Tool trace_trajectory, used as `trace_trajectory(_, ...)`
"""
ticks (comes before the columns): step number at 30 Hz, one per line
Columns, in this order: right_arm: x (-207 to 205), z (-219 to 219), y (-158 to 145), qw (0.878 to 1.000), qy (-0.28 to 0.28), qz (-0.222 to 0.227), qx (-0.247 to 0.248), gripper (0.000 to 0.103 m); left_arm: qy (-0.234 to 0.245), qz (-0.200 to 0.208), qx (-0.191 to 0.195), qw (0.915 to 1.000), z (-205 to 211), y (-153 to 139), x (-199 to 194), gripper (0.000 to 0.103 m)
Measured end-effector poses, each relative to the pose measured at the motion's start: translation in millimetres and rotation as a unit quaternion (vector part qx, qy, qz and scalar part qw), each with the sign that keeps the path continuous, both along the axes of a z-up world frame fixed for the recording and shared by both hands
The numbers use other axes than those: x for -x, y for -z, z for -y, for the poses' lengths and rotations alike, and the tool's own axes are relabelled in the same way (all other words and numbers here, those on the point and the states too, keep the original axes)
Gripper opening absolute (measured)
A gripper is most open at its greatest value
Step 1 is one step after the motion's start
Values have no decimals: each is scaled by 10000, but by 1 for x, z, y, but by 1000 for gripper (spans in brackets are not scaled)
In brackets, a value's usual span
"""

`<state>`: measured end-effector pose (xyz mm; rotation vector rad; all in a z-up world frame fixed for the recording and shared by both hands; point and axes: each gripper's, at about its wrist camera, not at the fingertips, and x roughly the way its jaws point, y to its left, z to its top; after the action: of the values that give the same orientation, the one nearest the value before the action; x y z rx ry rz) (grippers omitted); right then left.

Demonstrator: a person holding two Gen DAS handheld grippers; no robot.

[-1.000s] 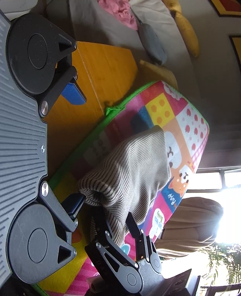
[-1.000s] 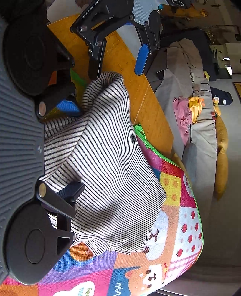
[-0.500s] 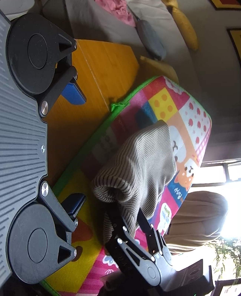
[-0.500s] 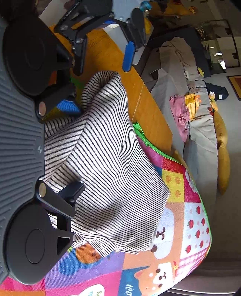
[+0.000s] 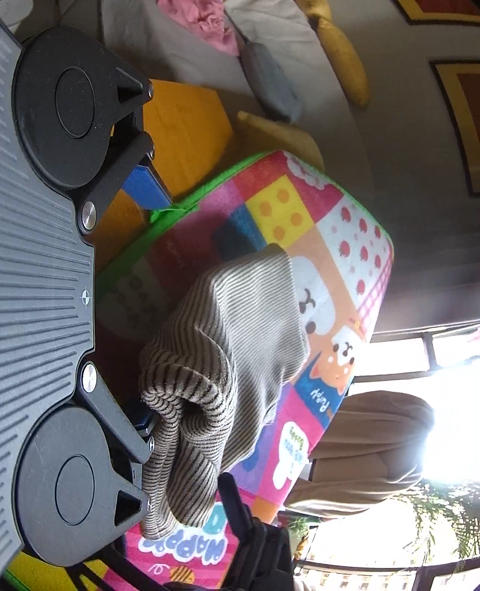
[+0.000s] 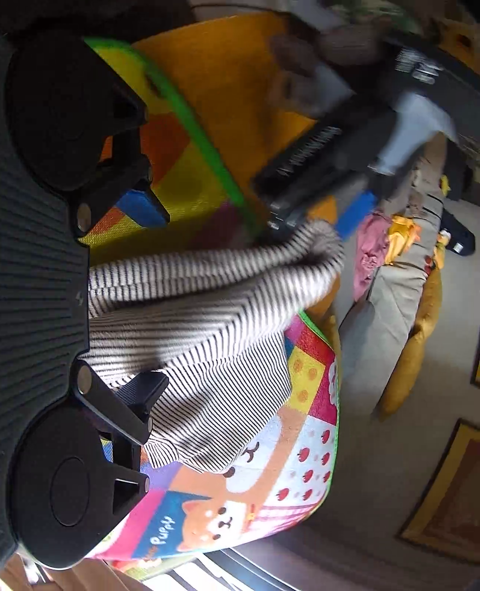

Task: Fold clothes
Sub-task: 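Grasp the striped shirt end with the right gripper and lift it up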

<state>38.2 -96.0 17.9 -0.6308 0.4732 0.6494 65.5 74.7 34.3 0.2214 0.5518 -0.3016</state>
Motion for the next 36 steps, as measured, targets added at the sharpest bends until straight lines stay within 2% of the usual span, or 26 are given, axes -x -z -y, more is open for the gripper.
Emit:
trace_trajectory(1, -5, -2, 3, 9999, 75, 92, 52, 81, 27, 19, 18, 10000, 0, -2, -1, 103)
trace_trajectory(2, -13, -1, 2, 9998, 190, 44, -18, 59, 63, 26, 16, 10000, 0, -4, -1, 103)
trace_trajectory(3, -23, 2, -2, 9992, 336, -121, -189, 48, 105, 29, -2, 9999, -1, -5, 0, 103)
trace_trajectory(7, -48, 22, -23, 9930, 508, -623, -868, 48, 409, 211, -296, 9985, -6, -5, 11, 103)
trace_trajectory(11, -61, 33, -31, 9888, 490, -933, -1055, 48, 726, 480, -962, 9915, 7, 9, 9, 103)
trace_trajectory(14, -66, 36, -33, 9883, 425, -1038, -1039, 48, 1097, 729, -1455, 9806, 25, 22, 0, 103)
trace_trajectory(17, -66, 37, -33, 9896, 328, -1036, -941, 48, 1561, 1009, -1864, 9647, 43, 32, -11, 103)
trace_trajectory(20, -63, 41, -33, 9916, 242, -984, -802, 49, 1994, 1240, -2109, 9489, 57, 39, -21, 103)
trace_trajectory(22, -56, 48, -33, 9931, 232, -905, -704, 51, 2167, 1287, -2105, 9446, 63, 41, -26, 103)
trace_trajectory(23, -52, 52, -32, 9939, 235, -859, -654, 55, 2197, 1309, -2078, 9442, 65, 41, -26, 103)
trace_trajectory(24, -47, 57, -32, 9948, 254, -794, -590, 65, 2209, 1346, -2053, 9439, 66, 42, -27, 103)
trace_trajectory(26, -38, 68, -30, 9963, 330, -656, -445, 76, 2179, 1391, -1912, 9469, 68, 42, -26, 102)
trace_trajectory(28, -27, 78, -26, 9969, 426, -579, -310, 80, 2106, 1321, -1688, 9538, 67, 39, -28, 98)
trace_trajectory(32, -9, 85, -11, 9983, 491, -325, 36, 90, 1893, 914, -1114, 9713, 66, 29, -44, 97)
trace_trajectory(36, -2, 76, 6, 9983, 421, 72, 398, 92, 1610, 350, -410, 9855, 58, 18, -67, 97)
